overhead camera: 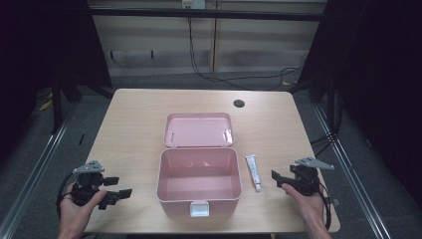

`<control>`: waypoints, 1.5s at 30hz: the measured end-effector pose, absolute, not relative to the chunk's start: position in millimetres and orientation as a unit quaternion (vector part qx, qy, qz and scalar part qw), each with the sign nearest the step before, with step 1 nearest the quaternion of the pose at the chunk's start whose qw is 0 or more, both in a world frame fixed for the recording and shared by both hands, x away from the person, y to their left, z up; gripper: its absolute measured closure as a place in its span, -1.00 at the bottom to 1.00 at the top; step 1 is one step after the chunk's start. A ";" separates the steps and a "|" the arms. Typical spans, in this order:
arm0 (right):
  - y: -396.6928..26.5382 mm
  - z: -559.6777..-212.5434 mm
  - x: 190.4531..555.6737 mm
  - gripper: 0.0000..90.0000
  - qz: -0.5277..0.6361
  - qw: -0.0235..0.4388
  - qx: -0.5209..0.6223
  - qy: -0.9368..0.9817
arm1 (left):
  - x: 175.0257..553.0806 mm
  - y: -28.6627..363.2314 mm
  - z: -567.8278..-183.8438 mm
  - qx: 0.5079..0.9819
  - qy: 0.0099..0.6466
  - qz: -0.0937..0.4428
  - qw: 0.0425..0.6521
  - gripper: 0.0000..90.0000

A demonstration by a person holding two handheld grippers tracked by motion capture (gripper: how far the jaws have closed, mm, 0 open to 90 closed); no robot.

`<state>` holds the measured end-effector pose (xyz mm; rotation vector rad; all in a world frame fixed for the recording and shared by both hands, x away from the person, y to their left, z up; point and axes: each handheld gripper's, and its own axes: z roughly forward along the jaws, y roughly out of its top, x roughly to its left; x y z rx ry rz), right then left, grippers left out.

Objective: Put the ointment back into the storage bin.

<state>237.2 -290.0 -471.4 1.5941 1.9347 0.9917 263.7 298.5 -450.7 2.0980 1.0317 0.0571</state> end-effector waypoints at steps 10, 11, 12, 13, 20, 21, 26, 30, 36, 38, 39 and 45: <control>-303.4 -456.0 235.3 -0.34 0.391 0.162 0.594 0.684 | 262.8 300.0 -449.4 0.824 0.405 0.024 0.396 -0.50; -304.1 -453.5 235.1 -0.33 0.395 0.156 0.592 0.686 | 262.7 299.8 -449.6 0.824 0.406 0.025 0.395 -0.50; -303.9 -451.6 234.8 -0.27 0.393 0.152 0.590 0.689 | 262.7 299.8 -449.6 0.823 0.406 0.025 0.396 -0.50; -303.9 -450.5 234.7 -0.25 0.392 0.149 0.590 0.690 | 262.9 300.2 -449.4 0.824 0.404 0.024 0.395 -0.50; -301.7 -438.9 236.3 -0.10 0.399 0.122 0.591 0.691 | 262.4 301.9 -449.8 0.821 0.409 0.024 0.398 -0.50; -298.9 -434.7 237.8 -0.02 0.398 0.124 0.584 0.697 | 262.8 302.0 -449.9 0.819 0.411 0.023 0.399 -0.50; -285.7 -425.2 244.4 -0.03 0.386 0.135 0.552 0.727 | 263.9 301.6 -450.6 0.822 0.409 0.025 0.394 -0.50; -274.7 -421.6 252.2 0.03 0.373 0.135 0.540 0.743 | 264.5 300.6 -451.3 0.822 0.411 0.025 0.394 -0.50; -257.9 -417.9 267.2 0.10 0.345 0.110 0.531 0.766 | 264.4 302.4 -450.5 0.820 0.411 0.023 0.398 -0.50; -255.4 -416.0 272.0 0.13 0.332 0.103 0.546 0.763 | 264.0 302.0 -450.3 0.819 0.409 0.024 0.401 -0.50; -254.9 -415.4 273.7 0.14 0.331 0.102 0.550 0.760 | 263.7 301.8 -450.0 0.820 0.408 0.024 0.401 -0.50; -249.8 -416.5 287.0 0.14 0.293 0.057 0.560 0.773 | 263.9 302.0 -449.9 0.820 0.409 0.026 0.400 -0.50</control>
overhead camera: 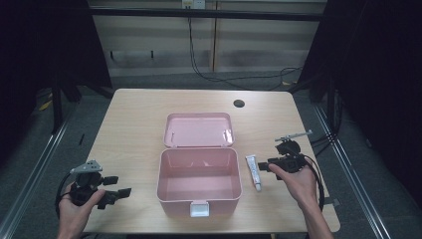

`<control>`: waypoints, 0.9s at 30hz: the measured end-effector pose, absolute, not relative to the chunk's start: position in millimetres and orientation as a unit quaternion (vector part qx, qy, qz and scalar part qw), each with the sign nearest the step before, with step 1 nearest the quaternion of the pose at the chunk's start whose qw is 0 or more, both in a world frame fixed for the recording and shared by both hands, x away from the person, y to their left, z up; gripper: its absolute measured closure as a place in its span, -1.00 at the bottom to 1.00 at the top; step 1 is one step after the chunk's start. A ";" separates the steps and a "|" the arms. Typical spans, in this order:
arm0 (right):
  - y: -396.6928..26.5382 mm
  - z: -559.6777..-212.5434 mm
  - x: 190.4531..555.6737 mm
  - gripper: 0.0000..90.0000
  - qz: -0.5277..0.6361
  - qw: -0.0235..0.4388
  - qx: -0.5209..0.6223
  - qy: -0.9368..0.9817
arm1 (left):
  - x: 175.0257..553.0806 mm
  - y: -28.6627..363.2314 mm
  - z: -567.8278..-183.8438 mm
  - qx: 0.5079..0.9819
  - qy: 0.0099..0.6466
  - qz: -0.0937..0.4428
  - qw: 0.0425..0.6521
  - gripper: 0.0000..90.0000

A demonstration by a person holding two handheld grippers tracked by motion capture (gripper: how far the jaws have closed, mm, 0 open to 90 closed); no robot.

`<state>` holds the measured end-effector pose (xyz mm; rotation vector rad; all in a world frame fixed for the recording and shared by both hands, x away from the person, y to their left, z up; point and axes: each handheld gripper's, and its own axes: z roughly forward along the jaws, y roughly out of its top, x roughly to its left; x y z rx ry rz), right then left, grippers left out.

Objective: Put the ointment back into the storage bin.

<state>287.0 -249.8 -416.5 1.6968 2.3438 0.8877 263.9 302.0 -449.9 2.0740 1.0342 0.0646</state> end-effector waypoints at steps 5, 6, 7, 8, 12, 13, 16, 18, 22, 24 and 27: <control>-244.4 -418.1 294.5 0.06 0.265 0.043 0.563 0.782 | 263.7 301.8 -450.0 0.820 0.409 0.024 0.400 -0.50; -244.4 -418.1 294.5 0.06 0.265 0.043 0.563 0.782 | 263.7 301.8 -450.0 0.820 0.409 0.024 0.400 -0.50; -242.3 -419.2 297.6 0.03 0.251 0.045 0.562 0.787 | 263.8 301.8 -450.0 0.820 0.409 0.024 0.399 -0.50; -242.3 -419.2 297.6 0.03 0.251 0.045 0.562 0.787 | 263.8 301.8 -450.0 0.820 0.409 0.024 0.399 -0.50; -235.8 -420.3 303.9 0.11 0.217 0.024 0.562 0.798 | 263.9 302.0 -450.0 0.820 0.410 0.024 0.399 -0.50; -234.4 -421.1 305.4 0.12 0.207 0.016 0.559 0.803 | 263.9 302.0 -450.0 0.820 0.410 0.024 0.399 -0.50; -229.3 -423.8 310.3 0.21 0.186 0.001 0.559 0.808 | 263.8 301.9 -450.0 0.820 0.410 0.024 0.398 -0.50; -228.3 -424.6 311.5 0.23 0.183 0.001 0.561 0.807 | 263.9 301.9 -450.0 0.821 0.410 0.024 0.398 -0.50; -221.5 -430.0 318.9 0.28 0.156 -0.010 0.569 0.807 | 263.9 301.9 -450.1 0.822 0.408 0.024 0.397 -0.50; -219.9 -431.1 319.8 0.29 0.151 -0.013 0.570 0.808 | 264.0 301.9 -450.1 0.822 0.408 0.024 0.397 -0.50; -216.5 -437.7 324.0 0.29 0.124 -0.018 0.570 0.812 | 264.1 301.6 -450.3 0.822 0.408 0.023 0.397 -0.50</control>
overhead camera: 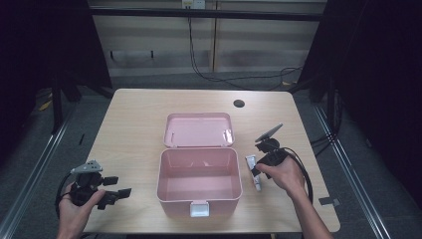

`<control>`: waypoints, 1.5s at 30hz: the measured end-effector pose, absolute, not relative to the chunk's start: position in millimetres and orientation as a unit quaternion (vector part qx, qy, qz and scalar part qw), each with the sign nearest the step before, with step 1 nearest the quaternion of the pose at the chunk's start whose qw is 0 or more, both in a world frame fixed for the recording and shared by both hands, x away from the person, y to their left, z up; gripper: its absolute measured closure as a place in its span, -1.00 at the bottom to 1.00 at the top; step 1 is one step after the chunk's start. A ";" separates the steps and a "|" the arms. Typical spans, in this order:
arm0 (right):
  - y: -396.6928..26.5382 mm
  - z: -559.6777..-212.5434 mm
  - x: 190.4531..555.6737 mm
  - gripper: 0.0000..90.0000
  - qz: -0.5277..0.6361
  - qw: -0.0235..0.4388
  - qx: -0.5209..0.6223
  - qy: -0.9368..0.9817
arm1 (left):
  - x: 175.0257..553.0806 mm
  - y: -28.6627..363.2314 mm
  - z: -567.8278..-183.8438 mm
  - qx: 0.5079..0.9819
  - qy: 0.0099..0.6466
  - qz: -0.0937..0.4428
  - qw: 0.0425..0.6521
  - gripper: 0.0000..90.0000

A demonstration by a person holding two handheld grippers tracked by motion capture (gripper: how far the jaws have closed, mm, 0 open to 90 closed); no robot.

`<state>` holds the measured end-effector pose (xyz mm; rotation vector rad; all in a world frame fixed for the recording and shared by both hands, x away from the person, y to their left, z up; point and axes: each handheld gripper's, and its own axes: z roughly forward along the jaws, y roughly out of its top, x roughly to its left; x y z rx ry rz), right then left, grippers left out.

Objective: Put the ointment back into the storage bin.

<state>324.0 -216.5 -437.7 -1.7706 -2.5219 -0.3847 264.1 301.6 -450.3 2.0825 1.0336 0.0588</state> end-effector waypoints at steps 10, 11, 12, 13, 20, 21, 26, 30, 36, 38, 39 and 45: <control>-207.3 -449.7 332.8 0.36 -0.084 0.026 -0.573 -0.815 | 264.3 301.4 -450.7 0.823 0.407 0.021 0.395 -0.50; -206.4 -451.1 333.7 0.36 -0.081 0.027 -0.573 -0.815 | 264.3 301.4 -450.7 0.823 0.407 0.021 0.395 -0.50; -205.3 -452.0 334.4 0.36 -0.078 0.027 -0.576 -0.814 | 264.3 301.3 -450.7 0.823 0.408 0.021 0.395 -0.50; -204.5 -453.1 335.2 0.36 -0.078 0.026 -0.575 -0.814 | 264.3 301.3 -450.7 0.823 0.408 0.021 0.395 -0.50; -199.4 -459.3 337.7 0.38 -0.059 0.022 -0.575 -0.816 | 264.3 301.1 -450.9 0.823 0.408 0.021 0.395 -0.50; -199.4 -459.3 337.7 0.38 -0.059 0.022 -0.575 -0.816 | 264.3 301.1 -450.9 0.823 0.408 0.021 0.395 -0.50; -197.2 -462.4 339.0 0.46 -0.049 0.018 -0.575 -0.816 | 264.2 301.2 -450.9 0.823 0.408 0.021 0.395 -0.50; -195.9 -463.4 339.9 0.51 -0.046 0.016 -0.574 -0.818 | 264.2 301.1 -450.9 0.823 0.408 0.021 0.395 -0.50; -193.6 -464.2 340.2 0.51 -0.041 0.013 -0.570 -0.821 | 264.3 301.3 -450.8 0.823 0.408 0.020 0.395 -0.50; -192.9 -465.1 340.8 0.51 -0.040 0.014 -0.560 -0.827 | 264.2 301.2 -450.8 0.823 0.408 0.021 0.395 -0.50; -192.9 -465.7 341.0 0.51 -0.039 0.013 -0.558 -0.829 | 264.2 301.4 -450.6 0.824 0.407 0.022 0.395 -0.50; -191.8 -467.1 340.7 0.52 -0.037 0.008 -0.547 -0.836 | 264.1 301.1 -450.6 0.823 0.407 0.022 0.394 -0.50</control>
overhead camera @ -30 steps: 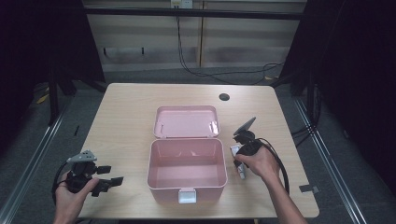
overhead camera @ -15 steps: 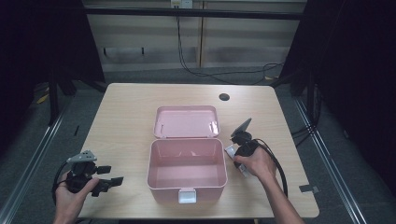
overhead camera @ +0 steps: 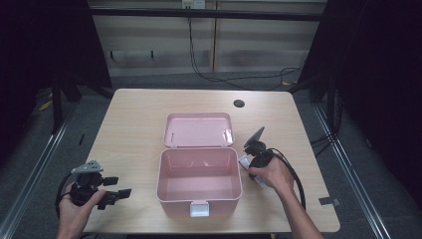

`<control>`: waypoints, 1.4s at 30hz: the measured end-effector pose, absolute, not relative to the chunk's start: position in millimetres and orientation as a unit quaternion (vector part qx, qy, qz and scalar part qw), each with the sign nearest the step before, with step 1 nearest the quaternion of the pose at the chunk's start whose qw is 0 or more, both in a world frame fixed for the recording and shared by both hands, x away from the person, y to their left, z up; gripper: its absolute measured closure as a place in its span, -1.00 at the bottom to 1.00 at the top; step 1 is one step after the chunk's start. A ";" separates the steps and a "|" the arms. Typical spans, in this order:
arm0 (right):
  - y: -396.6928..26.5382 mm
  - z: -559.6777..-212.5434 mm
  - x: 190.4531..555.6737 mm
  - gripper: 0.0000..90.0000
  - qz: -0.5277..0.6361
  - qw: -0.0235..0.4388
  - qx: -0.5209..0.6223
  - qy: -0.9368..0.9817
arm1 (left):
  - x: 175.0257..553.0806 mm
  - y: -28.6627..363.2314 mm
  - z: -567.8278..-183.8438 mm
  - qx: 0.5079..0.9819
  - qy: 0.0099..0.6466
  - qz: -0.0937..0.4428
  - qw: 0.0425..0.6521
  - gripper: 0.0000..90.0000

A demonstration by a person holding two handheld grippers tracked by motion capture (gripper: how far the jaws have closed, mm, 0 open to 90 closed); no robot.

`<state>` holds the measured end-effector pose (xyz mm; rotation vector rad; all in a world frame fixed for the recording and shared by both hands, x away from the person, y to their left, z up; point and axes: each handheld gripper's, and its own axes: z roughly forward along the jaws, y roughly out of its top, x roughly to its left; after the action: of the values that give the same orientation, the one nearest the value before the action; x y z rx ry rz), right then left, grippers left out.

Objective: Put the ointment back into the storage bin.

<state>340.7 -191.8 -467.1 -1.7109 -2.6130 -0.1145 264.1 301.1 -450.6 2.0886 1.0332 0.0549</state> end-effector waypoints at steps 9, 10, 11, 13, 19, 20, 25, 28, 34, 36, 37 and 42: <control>-197.3 -463.5 339.5 0.58 -0.043 0.011 -0.541 -0.840 | 264.2 301.2 -450.6 0.824 0.407 0.021 0.394 -0.50; -197.3 -463.5 339.5 0.58 -0.043 0.011 -0.541 -0.840 | 264.2 301.2 -450.6 0.824 0.407 0.021 0.394 -0.50; -198.7 -462.3 338.5 0.58 -0.045 0.012 -0.542 -0.839 | 264.3 301.2 -450.6 0.824 0.407 0.022 0.394 -0.50; -199.8 -461.1 337.7 0.58 -0.051 0.012 -0.539 -0.841 | 264.2 301.1 -450.6 0.824 0.407 0.022 0.394 -0.50; -203.6 -457.1 334.4 0.58 -0.055 0.018 -0.531 -0.846 | 264.0 301.0 -450.6 0.824 0.407 0.021 0.394 -0.50; -206.5 -455.8 332.8 0.58 -0.062 0.021 -0.523 -0.850 | 264.1 301.2 -450.6 0.824 0.407 0.021 0.395 -0.50; -210.3 -448.8 327.3 0.58 -0.082 0.022 -0.513 -0.854 | 264.2 301.1 -450.6 0.824 0.407 0.022 0.394 -0.50; -213.4 -442.3 321.8 0.58 -0.084 0.018 -0.502 -0.861 | 264.4 301.2 -450.7 0.824 0.407 0.023 0.393 -0.50; -219.1 -430.8 315.4 0.58 -0.081 0.026 -0.466 -0.881 | 264.5 301.2 -450.7 0.824 0.407 0.023 0.392 -0.50; -219.6 -426.7 313.2 0.58 -0.079 0.024 -0.458 -0.885 | 264.3 301.0 -450.7 0.824 0.407 0.023 0.393 -0.50; -220.4 -425.2 312.5 0.58 -0.081 0.026 -0.454 -0.887 | 264.4 301.1 -450.7 0.824 0.407 0.023 0.393 -0.50; -222.7 -419.1 309.2 0.58 -0.089 0.031 -0.439 -0.893 | 264.3 301.0 -450.7 0.824 0.407 0.022 0.393 -0.50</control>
<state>309.2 -222.7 -419.1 -1.3527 -2.7521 -0.2745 264.3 301.0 -450.7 2.0921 1.0321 0.0560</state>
